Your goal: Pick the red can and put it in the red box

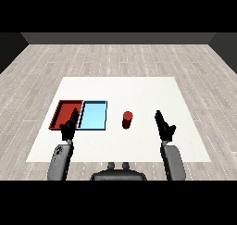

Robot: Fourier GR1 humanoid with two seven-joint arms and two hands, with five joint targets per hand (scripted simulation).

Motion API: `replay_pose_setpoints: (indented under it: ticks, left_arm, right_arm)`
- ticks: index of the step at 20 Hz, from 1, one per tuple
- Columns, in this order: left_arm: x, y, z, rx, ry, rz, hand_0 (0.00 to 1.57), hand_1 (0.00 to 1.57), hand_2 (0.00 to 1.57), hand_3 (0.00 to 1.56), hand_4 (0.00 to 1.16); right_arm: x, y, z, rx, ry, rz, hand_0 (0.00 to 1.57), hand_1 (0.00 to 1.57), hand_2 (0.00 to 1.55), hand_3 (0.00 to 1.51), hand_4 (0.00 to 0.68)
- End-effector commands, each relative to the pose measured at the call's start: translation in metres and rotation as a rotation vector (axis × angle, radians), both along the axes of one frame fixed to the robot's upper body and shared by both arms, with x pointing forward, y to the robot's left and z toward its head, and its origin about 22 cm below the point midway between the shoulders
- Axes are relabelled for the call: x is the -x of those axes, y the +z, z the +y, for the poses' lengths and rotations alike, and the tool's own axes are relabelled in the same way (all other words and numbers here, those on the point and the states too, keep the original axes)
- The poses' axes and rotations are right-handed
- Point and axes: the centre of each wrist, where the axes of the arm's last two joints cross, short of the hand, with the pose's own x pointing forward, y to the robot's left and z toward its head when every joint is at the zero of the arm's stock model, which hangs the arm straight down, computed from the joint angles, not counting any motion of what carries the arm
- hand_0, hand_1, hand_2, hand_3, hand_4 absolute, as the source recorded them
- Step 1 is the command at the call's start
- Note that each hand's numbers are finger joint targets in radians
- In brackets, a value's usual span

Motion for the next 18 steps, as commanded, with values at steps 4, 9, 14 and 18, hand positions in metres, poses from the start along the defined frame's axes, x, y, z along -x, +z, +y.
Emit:
replay_pose_setpoints:
  ticks: [4,9,14,18]
  left_arm:
    - [0.003,-0.009,-0.002,0.033,0.004,0.006,0.00,0.00,0.00,0.00,0.00]
    - [0.001,-0.001,-0.017,0.129,-0.022,-0.357,0.00,0.00,0.00,0.00,0.00]
    - [0.002,-0.007,-0.020,0.116,-0.019,-0.390,0.00,0.00,0.00,0.00,0.00]
    - [0.008,-0.007,0.003,0.102,-0.021,-0.393,0.00,0.00,0.00,0.00,0.00]
  right_arm:
    - [-0.002,0.000,0.022,0.036,-0.003,0.001,0.00,0.00,0.00,0.00,0.000]
    - [-0.004,0.010,0.041,-0.118,0.097,-0.250,0.00,0.00,0.00,0.00,0.000]
    - [-0.008,-0.007,0.040,-0.111,0.108,-0.297,0.00,0.00,0.00,0.00,0.000]
    - [-0.007,-0.011,0.042,-0.107,0.103,-0.284,0.00,0.00,0.00,0.00,0.000]
